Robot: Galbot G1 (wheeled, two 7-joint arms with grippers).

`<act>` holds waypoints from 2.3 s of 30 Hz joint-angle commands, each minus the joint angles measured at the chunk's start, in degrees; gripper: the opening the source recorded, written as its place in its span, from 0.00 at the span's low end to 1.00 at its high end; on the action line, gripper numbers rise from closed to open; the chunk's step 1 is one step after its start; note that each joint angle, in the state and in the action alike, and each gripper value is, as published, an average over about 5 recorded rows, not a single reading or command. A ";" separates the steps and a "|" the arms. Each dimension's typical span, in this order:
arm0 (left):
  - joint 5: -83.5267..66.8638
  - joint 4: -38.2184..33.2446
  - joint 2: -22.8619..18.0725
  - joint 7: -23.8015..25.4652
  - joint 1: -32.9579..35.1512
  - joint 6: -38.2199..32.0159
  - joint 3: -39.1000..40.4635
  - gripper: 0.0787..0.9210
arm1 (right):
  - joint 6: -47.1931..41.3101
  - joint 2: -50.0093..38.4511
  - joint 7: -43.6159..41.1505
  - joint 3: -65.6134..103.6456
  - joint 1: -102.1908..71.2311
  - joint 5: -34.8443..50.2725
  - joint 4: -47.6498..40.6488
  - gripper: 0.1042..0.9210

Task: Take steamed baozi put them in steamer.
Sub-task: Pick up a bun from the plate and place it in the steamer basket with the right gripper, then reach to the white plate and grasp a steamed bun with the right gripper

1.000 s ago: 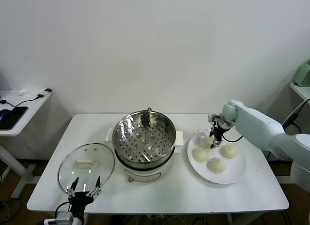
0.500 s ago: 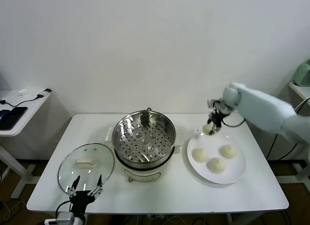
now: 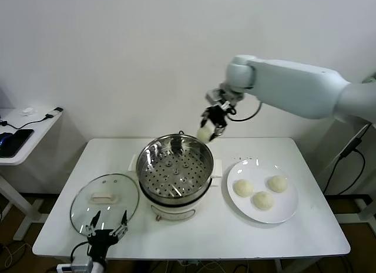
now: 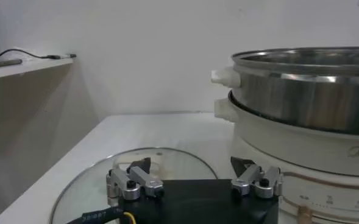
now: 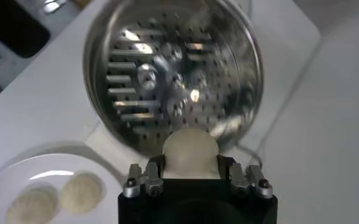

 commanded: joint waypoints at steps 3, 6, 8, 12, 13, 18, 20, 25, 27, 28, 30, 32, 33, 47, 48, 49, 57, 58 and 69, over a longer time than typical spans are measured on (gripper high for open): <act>-0.02 -0.08 0.33 -0.02 -0.02 -0.05 0.00 0.88 | 24.66 10.76 3.43 4.01 -11.82 -25.83 -10.67 0.59; 0.03 0.06 0.37 -0.03 -0.06 -0.05 0.22 0.88 | 27.21 12.34 4.08 6.86 -15.53 -31.16 -16.04 0.59; 0.07 0.20 0.40 -0.06 -0.11 -0.07 0.36 0.88 | 28.30 13.33 4.34 8.03 -16.95 -32.81 -19.08 0.59; 0.08 0.45 0.44 -0.13 -0.16 -0.17 0.50 0.88 | 29.58 14.85 4.67 9.29 -18.57 -33.82 -23.98 0.59; 0.08 0.49 0.45 -0.15 -0.17 -0.20 0.50 0.88 | 29.84 15.10 4.80 9.54 -18.90 -34.09 -24.82 0.59; 0.04 0.88 0.49 -0.33 -0.36 -0.32 0.49 0.88 | 31.15 16.66 6.29 11.58 -20.73 -36.35 -29.12 0.58; 0.04 1.06 0.51 -0.40 -0.46 -0.35 0.47 0.88 | 31.32 17.41 6.88 11.98 -21.32 -36.22 -30.67 0.58; 0.00 1.21 0.54 -0.60 -0.58 -0.35 0.31 0.88 | 31.89 18.84 8.43 12.55 -22.14 -36.04 -32.84 0.58; 0.00 1.20 0.54 -0.69 -0.57 -0.35 0.27 0.88 | 32.29 19.14 9.19 12.59 -22.10 -35.74 -33.16 0.58; 0.00 1.17 0.52 -0.73 -0.55 -0.35 0.27 0.88 | 32.48 19.18 9.37 12.57 -22.00 -35.29 -33.18 0.59; 0.01 1.09 0.47 -0.78 -0.51 -0.34 0.29 0.88 | 32.74 18.90 9.58 12.46 -21.62 -33.90 -32.67 0.62; 0.05 1.03 0.42 -0.82 -0.49 -0.33 0.33 0.88 | 32.72 18.12 9.20 12.25 -20.82 -31.82 -31.37 0.68; 0.08 1.01 0.39 -0.82 -0.50 -0.32 0.35 0.88 | 32.62 17.56 8.65 11.94 -20.07 -30.34 -30.42 0.72; 1.73 0.12 -0.25 -0.62 0.08 -0.34 1.16 0.88 | 13.15 -0.05 -2.19 -11.15 6.80 14.64 -6.68 0.88; 1.68 0.13 -0.22 -0.67 0.11 -0.40 1.11 0.88 | 9.08 -2.81 -1.90 -13.10 8.18 16.39 -4.00 0.88; 1.63 0.18 -0.17 -0.75 0.14 -0.51 1.07 0.88 | 4.43 -5.88 -1.22 -15.06 9.45 17.19 -1.17 0.88; 1.47 0.39 -0.06 -1.00 0.06 -1.00 1.13 0.88 | -19.90 -23.89 7.57 -24.26 12.07 16.64 15.66 0.88; 1.46 0.38 -0.08 -1.00 0.00 -0.97 1.12 0.88 | -21.72 -25.14 8.44 -24.97 11.74 17.15 17.45 0.88; 1.35 0.41 -0.30 -0.98 0.08 -1.12 0.71 0.88 | -31.52 -30.23 15.34 -18.78 -3.28 11.53 18.30 0.88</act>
